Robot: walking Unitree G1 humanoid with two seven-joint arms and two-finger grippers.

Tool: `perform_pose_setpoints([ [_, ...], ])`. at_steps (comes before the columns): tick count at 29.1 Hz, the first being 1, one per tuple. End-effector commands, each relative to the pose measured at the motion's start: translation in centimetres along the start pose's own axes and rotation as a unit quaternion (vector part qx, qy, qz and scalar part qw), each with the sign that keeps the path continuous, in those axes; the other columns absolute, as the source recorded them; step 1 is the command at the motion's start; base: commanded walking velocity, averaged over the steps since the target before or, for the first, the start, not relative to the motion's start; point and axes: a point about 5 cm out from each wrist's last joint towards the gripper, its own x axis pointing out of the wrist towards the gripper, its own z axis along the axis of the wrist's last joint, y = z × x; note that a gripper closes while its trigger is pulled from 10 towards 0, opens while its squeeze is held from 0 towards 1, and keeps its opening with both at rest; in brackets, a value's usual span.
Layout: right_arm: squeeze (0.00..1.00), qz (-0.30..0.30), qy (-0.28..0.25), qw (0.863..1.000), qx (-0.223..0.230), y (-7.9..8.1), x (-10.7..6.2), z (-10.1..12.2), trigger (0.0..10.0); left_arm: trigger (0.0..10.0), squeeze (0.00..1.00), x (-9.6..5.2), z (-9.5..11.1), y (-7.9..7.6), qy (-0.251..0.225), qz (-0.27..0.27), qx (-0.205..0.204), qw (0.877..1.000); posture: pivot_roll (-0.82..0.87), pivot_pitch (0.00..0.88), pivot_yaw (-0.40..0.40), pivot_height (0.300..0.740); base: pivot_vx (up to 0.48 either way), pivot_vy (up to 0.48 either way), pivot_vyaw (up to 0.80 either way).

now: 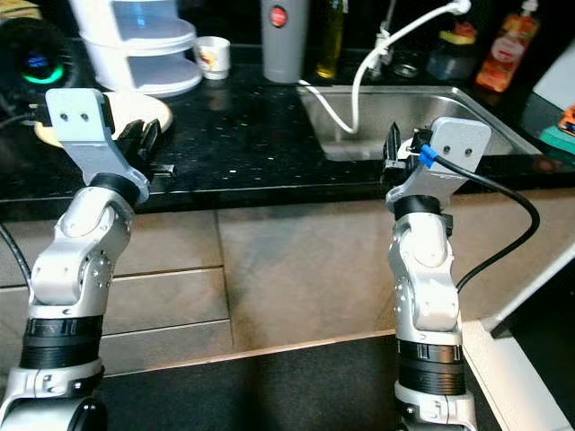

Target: Kitchen organization

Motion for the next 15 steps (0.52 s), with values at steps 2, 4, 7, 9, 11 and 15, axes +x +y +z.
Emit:
perform_pose_setpoints([
  [2,0.0,-0.014,-0.005,1.0,0.001,-0.7,-0.1,0.3,10.0,10.0,0.0,0.0,-0.2,-0.4,0.006,-0.009,0.005,1.0,0.08,0.006,-0.027,0.74,0.0,0.0,0.0],
  [4,0.0,-0.015,-0.005,1.0,0.001,-0.7,-0.1,0.3,10.0,10.0,0.0,0.0,-0.2,-0.4,0.007,-0.009,0.006,1.0,0.08,0.006,-0.027,0.74,0.0,0.0,0.0],
  [7,0.0,-0.014,-0.004,1.0,0.0,-0.7,-0.2,0.3,10.0,10.0,0.0,0.1,-0.8,-0.1,0.033,0.001,0.033,0.999,0.08,0.006,-0.027,0.74,0.0,0.0,0.0],
  [9,0.0,-0.012,-0.004,1.0,-0.001,-0.7,-0.1,0.3,10.0,10.0,0.0,0.2,-1.3,0.2,0.053,0.004,0.047,0.997,0.08,0.006,-0.027,0.74,0.0,0.0,0.0],
  [11,0.0,0.007,-0.002,1.0,-0.005,-0.6,0.0,0.3,10.0,10.0,0.0,0.4,-1.9,1.1,0.09,0.007,0.071,0.993,0.08,0.006,-0.027,0.74,0.0,0.0,0.0],
  [15,0.0,0.058,0.002,0.998,-0.009,-0.1,0.1,0.6,10.0,10.0,0.0,1.1,-1.2,2.6,0.101,0.003,0.124,0.987,0.09,0.011,-0.026,0.74,0.0,0.0,0.0],
])
